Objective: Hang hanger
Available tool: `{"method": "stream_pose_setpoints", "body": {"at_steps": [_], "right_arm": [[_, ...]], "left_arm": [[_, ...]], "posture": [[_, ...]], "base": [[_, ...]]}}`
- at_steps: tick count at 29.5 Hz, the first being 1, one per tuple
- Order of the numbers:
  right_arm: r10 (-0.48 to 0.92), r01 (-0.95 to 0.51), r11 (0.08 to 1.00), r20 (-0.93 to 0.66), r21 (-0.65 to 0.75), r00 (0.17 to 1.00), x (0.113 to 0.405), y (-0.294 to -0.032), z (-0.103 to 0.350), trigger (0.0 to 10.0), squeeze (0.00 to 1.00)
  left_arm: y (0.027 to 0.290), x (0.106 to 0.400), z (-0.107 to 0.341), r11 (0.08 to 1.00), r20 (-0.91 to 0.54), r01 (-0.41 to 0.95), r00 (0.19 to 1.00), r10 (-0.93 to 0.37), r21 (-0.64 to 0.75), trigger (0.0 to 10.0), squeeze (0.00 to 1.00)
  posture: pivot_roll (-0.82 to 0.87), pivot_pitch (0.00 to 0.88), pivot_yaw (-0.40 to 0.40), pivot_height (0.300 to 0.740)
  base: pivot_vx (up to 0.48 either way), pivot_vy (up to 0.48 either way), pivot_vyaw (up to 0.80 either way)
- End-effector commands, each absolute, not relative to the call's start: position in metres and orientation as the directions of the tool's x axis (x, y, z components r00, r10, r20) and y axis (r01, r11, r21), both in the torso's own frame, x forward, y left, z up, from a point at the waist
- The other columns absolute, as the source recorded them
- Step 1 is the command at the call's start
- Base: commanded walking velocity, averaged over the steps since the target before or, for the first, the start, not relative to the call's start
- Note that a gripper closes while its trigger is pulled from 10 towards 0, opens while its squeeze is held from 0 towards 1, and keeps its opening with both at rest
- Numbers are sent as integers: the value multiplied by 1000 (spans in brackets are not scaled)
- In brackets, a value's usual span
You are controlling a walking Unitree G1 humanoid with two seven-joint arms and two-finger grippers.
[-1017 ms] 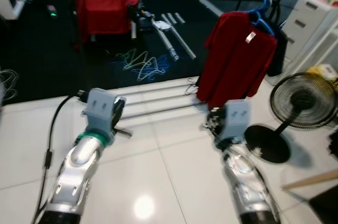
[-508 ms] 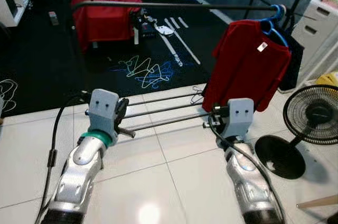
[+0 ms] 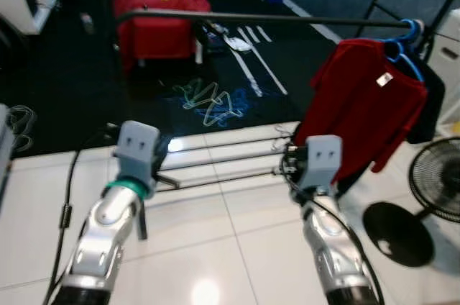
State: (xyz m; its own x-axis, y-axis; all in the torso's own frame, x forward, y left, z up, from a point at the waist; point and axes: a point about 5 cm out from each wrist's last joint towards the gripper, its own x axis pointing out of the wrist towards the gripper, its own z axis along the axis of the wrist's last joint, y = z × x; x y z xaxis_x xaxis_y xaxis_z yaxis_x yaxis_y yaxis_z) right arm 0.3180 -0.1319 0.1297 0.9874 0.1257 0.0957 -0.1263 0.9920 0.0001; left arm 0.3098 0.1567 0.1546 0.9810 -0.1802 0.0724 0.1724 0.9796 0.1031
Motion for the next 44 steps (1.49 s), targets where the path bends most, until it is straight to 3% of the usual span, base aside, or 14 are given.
{"method": "stream_pose_setpoints", "body": {"at_steps": [1,12,21,31,37,44], "right_arm": [[103,-102,995,79,-8,992,317,-140,126,10000,0],[100,-99,995,90,-19,991,319,-142,129,10000,0],[97,-95,995,98,-25,990,320,-144,130,10000,0],[109,-108,994,94,-19,990,317,-140,129,10000,0],[127,-126,992,90,-14,988,315,-136,128,10000,0],[131,-130,991,90,-12,987,315,-135,128,10000,0]], "left_arm": [[153,308,151,977,55,187,980,-193,102,10000,0],[145,307,150,968,60,210,974,-219,134,10000,0],[124,287,142,918,-46,381,924,-378,110,10000,0],[126,288,139,903,-73,414,910,-408,112,10000,0],[133,287,134,876,-74,432,902,-426,214,10000,0],[137,293,136,887,-51,397,916,-397,234,10000,0]], "posture": [[-6,0,10,740],[-15,0,9,740],[-13,0,11,740],[-25,0,8,740],[-42,9,24,740],[-42,15,20,740]], "base": [[315,0,0],[224,0,0],[0,0,0],[0,0,0],[0,0,0],[0,0,0]]}}
